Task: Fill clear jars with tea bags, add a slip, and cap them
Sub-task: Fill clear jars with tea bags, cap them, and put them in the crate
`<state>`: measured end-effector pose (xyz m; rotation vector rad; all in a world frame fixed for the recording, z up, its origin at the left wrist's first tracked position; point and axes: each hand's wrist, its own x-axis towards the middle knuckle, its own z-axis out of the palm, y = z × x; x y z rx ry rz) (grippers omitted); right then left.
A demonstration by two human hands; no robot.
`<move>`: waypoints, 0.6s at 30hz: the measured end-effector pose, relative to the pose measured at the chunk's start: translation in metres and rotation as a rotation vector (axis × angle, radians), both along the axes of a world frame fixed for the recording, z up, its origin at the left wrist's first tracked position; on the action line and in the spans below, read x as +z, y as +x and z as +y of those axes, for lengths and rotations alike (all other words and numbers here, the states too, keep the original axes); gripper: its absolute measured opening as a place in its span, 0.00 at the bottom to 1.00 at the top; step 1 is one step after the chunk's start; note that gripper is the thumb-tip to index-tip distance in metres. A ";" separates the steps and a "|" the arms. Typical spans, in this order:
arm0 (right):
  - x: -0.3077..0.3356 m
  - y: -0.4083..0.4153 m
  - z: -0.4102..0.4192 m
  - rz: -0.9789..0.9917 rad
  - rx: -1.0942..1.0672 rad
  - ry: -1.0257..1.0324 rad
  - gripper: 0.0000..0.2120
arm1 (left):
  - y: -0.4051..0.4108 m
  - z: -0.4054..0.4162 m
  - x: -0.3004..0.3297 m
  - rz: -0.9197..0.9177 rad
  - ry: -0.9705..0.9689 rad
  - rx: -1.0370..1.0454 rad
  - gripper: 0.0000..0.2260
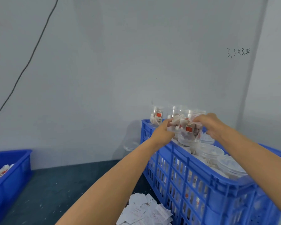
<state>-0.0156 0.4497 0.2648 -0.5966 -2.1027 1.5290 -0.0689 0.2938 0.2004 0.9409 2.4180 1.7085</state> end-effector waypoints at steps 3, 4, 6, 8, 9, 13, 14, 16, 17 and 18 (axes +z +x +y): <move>0.010 0.009 -0.025 0.140 -0.135 0.033 0.29 | -0.001 -0.021 -0.001 0.011 0.053 0.049 0.22; 0.011 0.014 -0.036 0.197 -0.129 0.050 0.28 | -0.002 -0.028 -0.001 0.020 0.072 0.069 0.21; 0.013 0.023 -0.061 0.290 -0.030 0.046 0.25 | -0.003 -0.043 -0.001 0.018 0.110 0.108 0.18; 0.010 0.028 -0.089 0.325 0.108 -0.037 0.21 | -0.004 -0.058 -0.003 0.002 0.147 0.151 0.18; 0.008 0.028 -0.102 0.331 0.166 -0.087 0.19 | -0.004 -0.066 -0.004 0.001 0.159 0.172 0.18; -0.013 0.018 -0.147 0.297 0.286 -0.142 0.15 | -0.003 -0.099 -0.013 -0.005 0.194 0.232 0.17; -0.021 0.013 -0.156 0.278 0.296 -0.151 0.15 | -0.004 -0.107 -0.017 -0.013 0.193 0.251 0.17; -0.036 0.000 -0.169 0.240 0.313 -0.180 0.14 | -0.006 -0.121 -0.026 -0.037 0.177 0.283 0.17; -0.044 -0.006 -0.175 0.220 0.317 -0.186 0.13 | -0.008 -0.128 -0.031 -0.054 0.171 0.297 0.18; -0.052 -0.013 -0.179 0.198 0.318 -0.187 0.13 | -0.011 -0.134 -0.037 -0.072 0.169 0.314 0.18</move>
